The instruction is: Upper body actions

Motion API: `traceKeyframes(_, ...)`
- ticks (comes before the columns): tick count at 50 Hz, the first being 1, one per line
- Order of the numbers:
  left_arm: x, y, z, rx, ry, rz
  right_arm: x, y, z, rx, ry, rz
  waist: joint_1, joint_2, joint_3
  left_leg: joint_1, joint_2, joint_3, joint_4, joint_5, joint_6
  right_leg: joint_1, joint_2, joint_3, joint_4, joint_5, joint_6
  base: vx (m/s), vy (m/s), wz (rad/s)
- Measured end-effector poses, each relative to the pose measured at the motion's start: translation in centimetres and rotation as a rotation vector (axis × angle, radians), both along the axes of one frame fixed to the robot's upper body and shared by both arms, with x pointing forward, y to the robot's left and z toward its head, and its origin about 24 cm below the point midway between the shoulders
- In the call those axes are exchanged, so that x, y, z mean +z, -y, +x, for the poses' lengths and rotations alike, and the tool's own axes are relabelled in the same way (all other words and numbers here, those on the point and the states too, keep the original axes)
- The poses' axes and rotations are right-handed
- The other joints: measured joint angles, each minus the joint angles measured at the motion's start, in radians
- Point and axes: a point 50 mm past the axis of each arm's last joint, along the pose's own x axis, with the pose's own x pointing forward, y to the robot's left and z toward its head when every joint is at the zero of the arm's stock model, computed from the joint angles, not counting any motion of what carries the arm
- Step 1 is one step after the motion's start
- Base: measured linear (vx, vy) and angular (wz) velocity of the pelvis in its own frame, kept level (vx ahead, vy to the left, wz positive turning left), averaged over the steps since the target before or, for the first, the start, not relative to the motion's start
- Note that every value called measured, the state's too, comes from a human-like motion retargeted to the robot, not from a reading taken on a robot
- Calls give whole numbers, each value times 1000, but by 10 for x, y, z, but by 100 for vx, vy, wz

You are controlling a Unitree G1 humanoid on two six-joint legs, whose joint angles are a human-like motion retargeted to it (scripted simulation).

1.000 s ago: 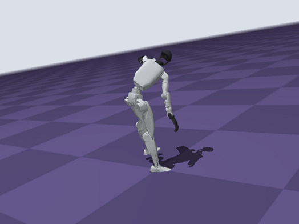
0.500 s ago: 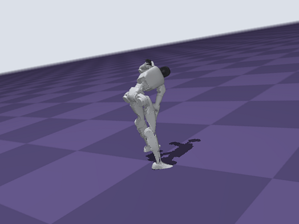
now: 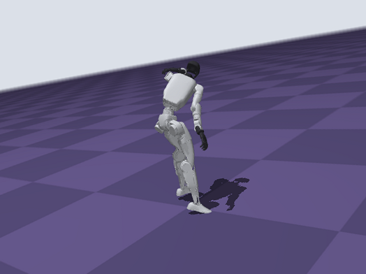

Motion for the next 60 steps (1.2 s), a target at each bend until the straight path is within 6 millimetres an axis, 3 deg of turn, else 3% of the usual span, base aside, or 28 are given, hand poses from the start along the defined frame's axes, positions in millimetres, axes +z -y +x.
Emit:
traceKeyframes(3,2,-4,4,-30,-21,-70,-12,-27,3,-29,80,44,-96,-98,0,103,63,67,-21,-27,20,21,53,12,34,-61,-114,3,33,-160)
traceKeyframes(5,3,-9,6,-91,-42,-155,-19,-46,10,-17,125,81,-178,-162,0,175,94,103,-40,-40,32,36,119,81,62,-152,-132,3,23,-121)
traceKeyframes(10,12,-28,16,-300,-187,-357,-32,-85,17,95,131,208,-394,-312,0,383,94,230,-80,-86,59,95,260,292,157,-295,17,11,23,-100)
traceKeyframes(13,17,-43,18,-376,-229,-459,-37,-100,25,179,116,279,-539,-390,-1,518,58,317,-118,-111,68,170,314,390,157,-351,44,29,50,-101)
traceKeyframes(15,17,-52,14,-389,-191,-526,-39,-103,25,246,73,313,-639,-414,-25,610,40,369,-157,-119,63,223,340,452,138,-395,-76,60,54,-114)
traceKeyframes(18,15,-59,11,-427,-155,-602,-44,-111,-6,280,-66,388,-704,-455,-114,695,-16,426,-197,-124,49,296,299,472,86,-396,-67,82,1,-73)
traceKeyframes(20,14,-62,13,-476,-174,-642,-44,-127,-52,259,-225,494,-720,-471,-185,758,-54,418,-246,-118,41,329,270,541,60,-377,-34,54,-26,2)
traceKeyframes(23,12,-67,12,-527,-173,-712,-40,-145,-89,157,-382,593,-642,-452,-269,809,-72,449,-310,-106,46,366,236,432,15,-364,-13,40,-31,-42)
traceKeyframes(25,10,-67,13,-591,-181,-748,-40,-155,-92,118,-389,622,-636,-450,-314,828,-75,455,-331,-107,51,387,249,420,-5,-364,-14,27,-19,-22)
traceKeyframes(30,8,-68,20,-764,-259,-792,-52,-161,-36,287,-260,646,-718,-394,-358,855,-49,458,-343,-105,55,400,294,493,-6,-359,-43,22,-3,-9)
traceKeyframes(37,6,-71,23,-782,-301,-815,-50,-159,71,917,-187,591,-775,-392,-369,907,-36,509,-363,-125,43,409,319,544,-9,-353,-58,7,-4,-38)
traceKeyframes(44,3,-70,26,-673,-338,-829,-41,-159,113,1228,-193,492,-696,-428,-425,924,-43,533,-369,-129,29,409,312,568,-15,-344,-65,14,-8,-17)
traceKeyframes(50,1,-67,27,-517,-341,-836,-39,-150,114,1242,-193,451,-677,-410,-421,917,-51,508,-372,-125,42,421,316,558,-19,-356,-71,-1,0,22)
traceKeyframes(55,-1,-57,18,-77,-164,-820,-45,-134,78,1086,-286,515,-697,-367,-422,915,-62,468,-365,-126,55,451,312,519,-21,-381,-72,3,7,39)
traceKeyframes(60,-5,-56,24,-65,-183,-896,-53,-146,30,961,-387,647,-723,-374,-426,915,-64,442,-360,-128,63,465,308,501,-11,-401,-67,-2,11,26)
